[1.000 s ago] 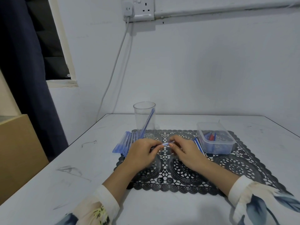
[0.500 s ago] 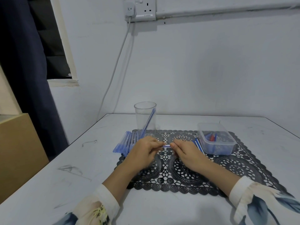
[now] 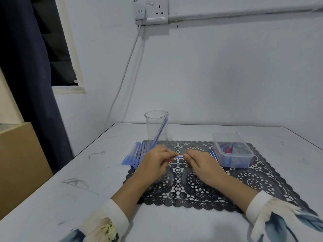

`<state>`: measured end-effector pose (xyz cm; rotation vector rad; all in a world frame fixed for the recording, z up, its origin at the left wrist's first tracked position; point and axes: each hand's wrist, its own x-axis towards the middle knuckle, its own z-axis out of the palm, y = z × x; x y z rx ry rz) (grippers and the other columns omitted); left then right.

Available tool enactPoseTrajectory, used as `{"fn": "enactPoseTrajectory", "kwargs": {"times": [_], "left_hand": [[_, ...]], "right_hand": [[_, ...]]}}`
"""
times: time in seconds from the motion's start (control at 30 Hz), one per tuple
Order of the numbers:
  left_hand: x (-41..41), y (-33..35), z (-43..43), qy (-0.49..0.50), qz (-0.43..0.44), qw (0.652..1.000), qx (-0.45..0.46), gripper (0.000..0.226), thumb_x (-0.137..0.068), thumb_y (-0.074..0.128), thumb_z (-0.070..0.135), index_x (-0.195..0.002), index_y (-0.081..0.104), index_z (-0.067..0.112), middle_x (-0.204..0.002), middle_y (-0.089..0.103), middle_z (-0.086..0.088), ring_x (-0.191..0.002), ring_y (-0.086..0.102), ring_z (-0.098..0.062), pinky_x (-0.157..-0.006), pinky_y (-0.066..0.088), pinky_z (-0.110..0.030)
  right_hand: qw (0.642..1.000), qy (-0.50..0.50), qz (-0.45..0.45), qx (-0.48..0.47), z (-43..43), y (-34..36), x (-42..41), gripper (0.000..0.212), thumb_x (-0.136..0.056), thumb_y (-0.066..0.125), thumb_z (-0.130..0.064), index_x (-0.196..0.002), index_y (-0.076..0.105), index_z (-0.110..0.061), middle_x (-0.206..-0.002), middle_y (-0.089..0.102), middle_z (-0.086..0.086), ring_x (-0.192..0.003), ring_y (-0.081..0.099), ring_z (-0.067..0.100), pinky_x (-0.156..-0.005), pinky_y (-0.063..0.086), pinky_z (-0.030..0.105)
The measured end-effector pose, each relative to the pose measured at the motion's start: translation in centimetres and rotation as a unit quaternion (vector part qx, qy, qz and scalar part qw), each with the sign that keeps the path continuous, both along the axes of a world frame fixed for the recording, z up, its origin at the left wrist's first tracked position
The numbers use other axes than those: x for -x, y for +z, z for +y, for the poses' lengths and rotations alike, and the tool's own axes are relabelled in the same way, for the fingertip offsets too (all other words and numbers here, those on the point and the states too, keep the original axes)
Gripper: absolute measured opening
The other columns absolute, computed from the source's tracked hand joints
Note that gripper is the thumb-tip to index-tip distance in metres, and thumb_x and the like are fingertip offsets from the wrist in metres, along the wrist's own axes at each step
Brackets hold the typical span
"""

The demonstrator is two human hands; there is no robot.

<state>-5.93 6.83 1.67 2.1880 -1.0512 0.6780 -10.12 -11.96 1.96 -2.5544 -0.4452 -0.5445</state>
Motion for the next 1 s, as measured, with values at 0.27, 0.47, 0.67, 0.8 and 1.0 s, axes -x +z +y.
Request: {"fn": "enactPoseTrajectory", "kwargs": {"times": [0.27,0.47,0.67,0.8,1.0], "left_hand": [[-0.1,0.1,0.1,0.02,-0.009,1.0,0.017,0.025,-0.082,0.067,0.007,-0.107,0.07,0.014,-0.091,0.068,0.001,-0.087,0.058,-0.011,-0.08,0.038,-0.009],[-0.1,0.0,0.1,0.008,-0.011,1.0,0.023,0.021,-0.08,0.069,0.008,-0.101,0.072,0.013,-0.088,0.071,0.002,-0.08,0.064,-0.008,-0.076,0.053,-0.021],[-0.2,-0.1,0.1,0.015,-0.007,0.998,0.061,0.021,-0.075,0.073,0.004,-0.094,0.074,0.013,-0.084,0.07,0.002,-0.076,0.062,-0.009,-0.073,0.051,-0.022],[-0.3,-0.1,0.2,0.021,-0.013,0.997,0.069,0.022,-0.072,0.076,0.003,-0.091,0.075,0.014,-0.081,0.069,0.002,-0.073,0.062,-0.008,-0.069,0.052,-0.024],[-0.3,0.0,0.2,0.026,-0.042,0.996,0.073,0.018,-0.07,0.077,0.006,-0.086,0.075,0.015,-0.077,0.068,0.004,-0.069,0.059,-0.005,-0.062,0.051,-0.025]], "right_hand": [[1.0,0.006,-0.006,-0.01,0.2,-0.2,0.0,0.019,-0.097,0.038,-0.038,-0.102,0.051,-0.026,-0.073,0.058,-0.008,-0.065,0.054,0.008,-0.06,0.045,0.032],[0.999,0.001,-0.047,0.025,-0.1,-0.1,-0.1,0.016,-0.096,0.044,-0.031,-0.096,0.056,-0.02,-0.076,0.055,-0.011,-0.071,0.05,0.01,-0.062,0.04,0.029],[0.998,0.024,-0.043,0.045,0.3,0.0,0.3,0.028,-0.094,0.031,-0.041,-0.074,0.04,-0.024,-0.063,0.044,-0.009,-0.063,0.047,0.013,-0.056,0.035,0.029],[0.999,0.032,-0.005,-0.01,0.7,0.2,0.5,0.031,-0.098,0.038,-0.033,-0.067,0.037,-0.028,-0.06,0.046,-0.009,-0.06,0.047,0.013,-0.057,0.037,0.033],[0.99,0.032,0.067,-0.119,1.1,0.4,0.3,0.035,-0.097,0.046,-0.023,-0.062,0.043,-0.024,-0.054,0.044,-0.008,-0.051,0.039,0.005,-0.052,0.032,0.023]]}}
